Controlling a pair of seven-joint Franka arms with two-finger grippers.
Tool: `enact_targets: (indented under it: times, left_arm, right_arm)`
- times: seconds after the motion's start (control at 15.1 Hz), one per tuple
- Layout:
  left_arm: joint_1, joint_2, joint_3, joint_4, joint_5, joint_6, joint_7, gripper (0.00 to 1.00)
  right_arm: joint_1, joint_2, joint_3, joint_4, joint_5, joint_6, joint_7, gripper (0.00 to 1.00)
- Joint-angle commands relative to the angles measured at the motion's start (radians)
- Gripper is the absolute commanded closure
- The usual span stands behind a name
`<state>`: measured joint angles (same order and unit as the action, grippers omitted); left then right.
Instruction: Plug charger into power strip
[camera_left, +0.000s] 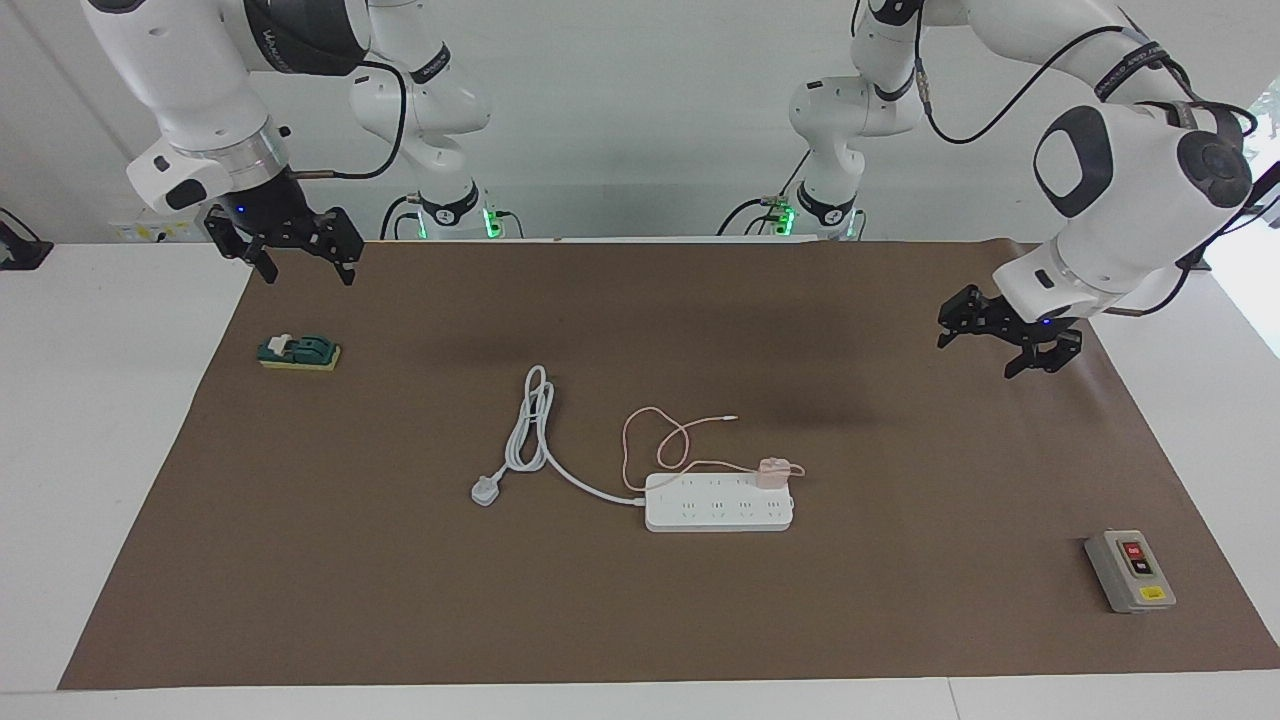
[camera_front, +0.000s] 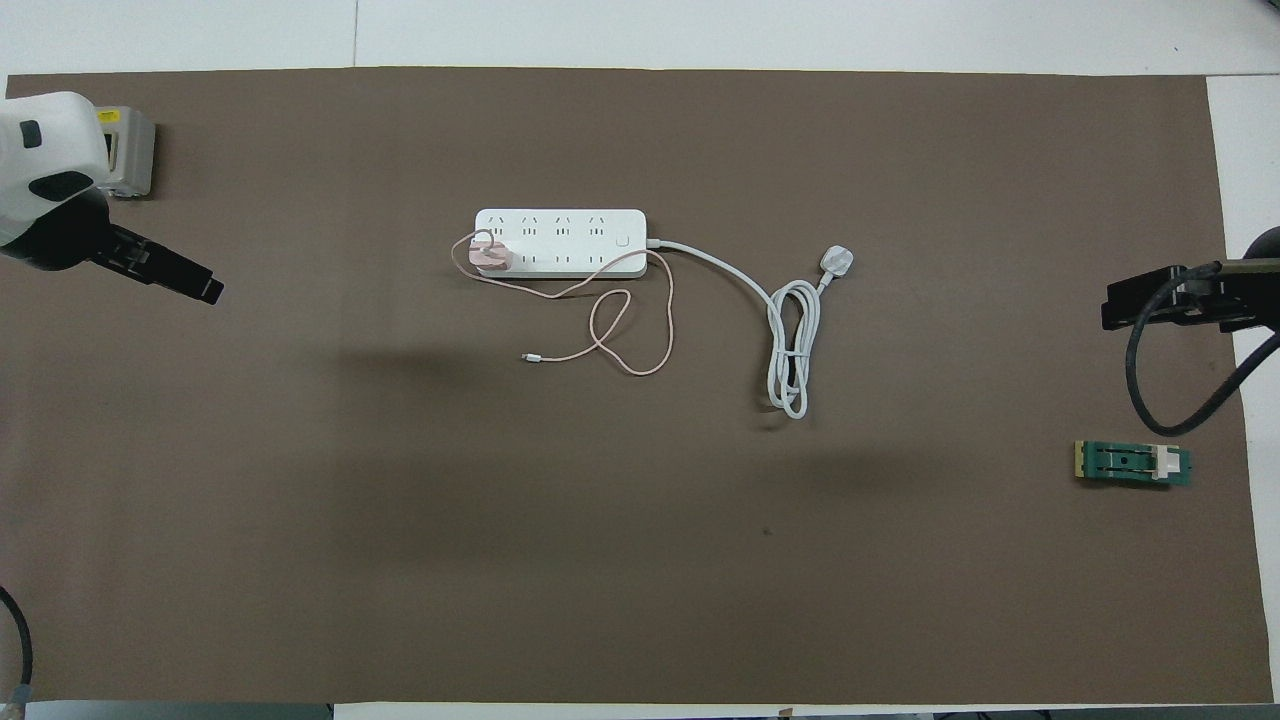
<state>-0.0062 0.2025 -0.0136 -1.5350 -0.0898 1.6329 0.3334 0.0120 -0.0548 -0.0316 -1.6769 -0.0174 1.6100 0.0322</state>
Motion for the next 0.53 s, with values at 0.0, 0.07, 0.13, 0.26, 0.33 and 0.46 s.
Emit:
enact_targets:
  times: [0.0, 0.07, 0.13, 0.26, 0.33, 0.46]
  left_arm:
    - [0.005, -0.028, -0.003, -0.024, 0.022, -0.027, -0.229, 0.00]
    - [0.009, -0.032, -0.002, -0.022, 0.042, -0.031, -0.240, 0.00]
    - [0.011, -0.043, -0.002, -0.021, 0.074, -0.031, -0.240, 0.00]
    - [0.008, -0.055, 0.000, -0.024, 0.094, -0.034, -0.244, 0.00]
    - [0.006, -0.063, 0.000, -0.024, 0.094, -0.034, -0.244, 0.00]
    - [0.012, -0.077, 0.000, -0.031, 0.094, -0.042, -0.246, 0.00]
  right_arm:
    - [-0.007, 0.003, 0.009, 0.008, 0.005, -0.018, 0.020, 0.00]
    - [-0.009, 0.003, 0.009, 0.008, 0.007, -0.018, 0.020, 0.00]
    - [-0.009, 0.003, 0.009, 0.008, 0.007, -0.018, 0.020, 0.00]
    - [-0.007, 0.003, 0.009, 0.008, 0.007, -0.018, 0.020, 0.00]
    - [-0.009, 0.003, 0.009, 0.008, 0.007, -0.018, 0.020, 0.00]
    - [-0.007, 0.003, 0.009, 0.008, 0.007, -0.018, 0.020, 0.00]
